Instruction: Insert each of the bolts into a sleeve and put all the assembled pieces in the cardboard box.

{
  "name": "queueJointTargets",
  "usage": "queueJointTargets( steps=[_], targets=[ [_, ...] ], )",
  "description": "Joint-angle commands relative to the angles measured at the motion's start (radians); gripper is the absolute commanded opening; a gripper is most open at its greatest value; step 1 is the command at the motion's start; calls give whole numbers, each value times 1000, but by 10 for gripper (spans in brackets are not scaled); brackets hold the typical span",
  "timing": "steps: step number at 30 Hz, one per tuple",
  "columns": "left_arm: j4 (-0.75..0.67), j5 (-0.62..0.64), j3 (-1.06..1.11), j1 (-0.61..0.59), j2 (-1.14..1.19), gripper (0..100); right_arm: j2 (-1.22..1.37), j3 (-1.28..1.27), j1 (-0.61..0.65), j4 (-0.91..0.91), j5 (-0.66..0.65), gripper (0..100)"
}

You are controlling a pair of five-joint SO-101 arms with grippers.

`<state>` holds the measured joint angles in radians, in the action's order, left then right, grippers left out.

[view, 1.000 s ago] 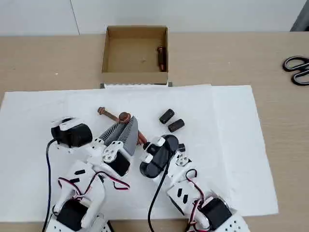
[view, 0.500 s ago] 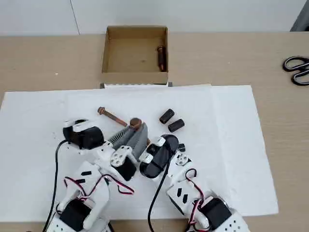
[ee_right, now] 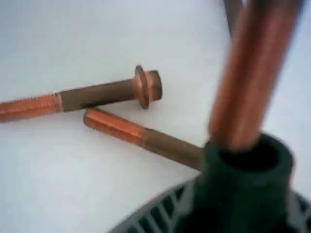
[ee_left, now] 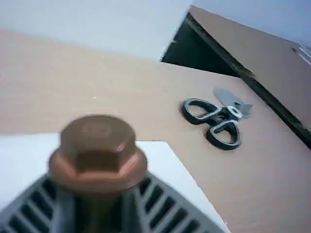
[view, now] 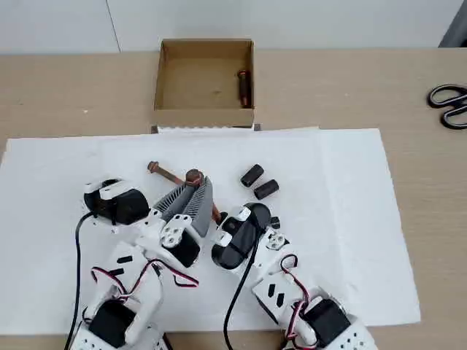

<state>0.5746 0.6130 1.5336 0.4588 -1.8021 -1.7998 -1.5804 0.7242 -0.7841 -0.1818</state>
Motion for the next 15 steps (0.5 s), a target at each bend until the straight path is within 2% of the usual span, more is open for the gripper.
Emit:
queueJointTargets(
  steps=[1, 9, 15],
  targets=[
    [-29, 41, 7, 43, -12, 6, -12, 20, 2, 30, -5, 2],
    [-35, 46, 27, 52, -12, 6, -12, 44, 2, 24, -5, 2],
    [-63, 46, 13, 0, -12, 6, -12, 34, 2, 22, -5, 2]
  ],
)
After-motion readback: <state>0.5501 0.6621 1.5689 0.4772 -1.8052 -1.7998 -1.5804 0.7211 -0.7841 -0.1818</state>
